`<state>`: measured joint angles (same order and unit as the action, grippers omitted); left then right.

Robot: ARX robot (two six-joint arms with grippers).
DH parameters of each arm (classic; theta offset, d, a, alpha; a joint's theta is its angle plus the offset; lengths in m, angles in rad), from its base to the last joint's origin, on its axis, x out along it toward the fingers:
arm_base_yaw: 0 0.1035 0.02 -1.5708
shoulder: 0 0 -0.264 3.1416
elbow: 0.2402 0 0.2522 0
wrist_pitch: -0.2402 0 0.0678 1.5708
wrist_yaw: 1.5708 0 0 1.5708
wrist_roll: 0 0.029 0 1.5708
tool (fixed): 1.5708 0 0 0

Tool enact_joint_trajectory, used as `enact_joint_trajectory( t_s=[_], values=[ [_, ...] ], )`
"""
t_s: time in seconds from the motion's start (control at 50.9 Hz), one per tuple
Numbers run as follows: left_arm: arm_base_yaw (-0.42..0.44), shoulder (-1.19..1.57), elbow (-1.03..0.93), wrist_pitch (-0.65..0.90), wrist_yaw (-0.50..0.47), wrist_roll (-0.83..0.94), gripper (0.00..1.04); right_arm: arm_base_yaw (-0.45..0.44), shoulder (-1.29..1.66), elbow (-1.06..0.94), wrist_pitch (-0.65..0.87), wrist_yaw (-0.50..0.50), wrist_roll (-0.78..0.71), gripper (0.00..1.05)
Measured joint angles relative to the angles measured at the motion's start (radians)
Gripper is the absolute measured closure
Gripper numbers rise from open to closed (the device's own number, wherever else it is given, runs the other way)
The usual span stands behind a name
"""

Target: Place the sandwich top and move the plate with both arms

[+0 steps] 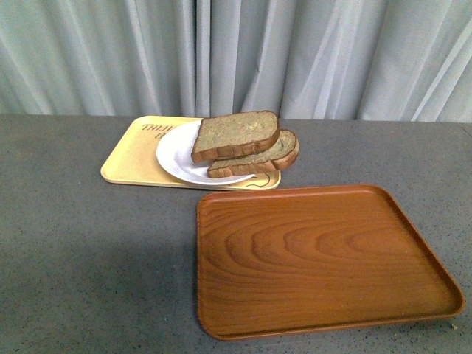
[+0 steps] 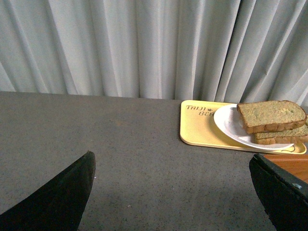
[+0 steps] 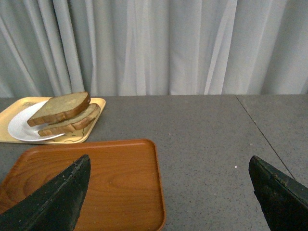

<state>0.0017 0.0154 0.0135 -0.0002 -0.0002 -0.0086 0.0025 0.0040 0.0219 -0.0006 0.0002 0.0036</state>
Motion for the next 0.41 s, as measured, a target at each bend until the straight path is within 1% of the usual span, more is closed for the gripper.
enact_joint_trajectory(
  t_s=[0.412],
  values=[
    [0.000,0.000,0.000,0.000,0.000,0.000,0.09,0.000,0.000,0.000,0.000,0.000,0.000,0.09]
  ],
)
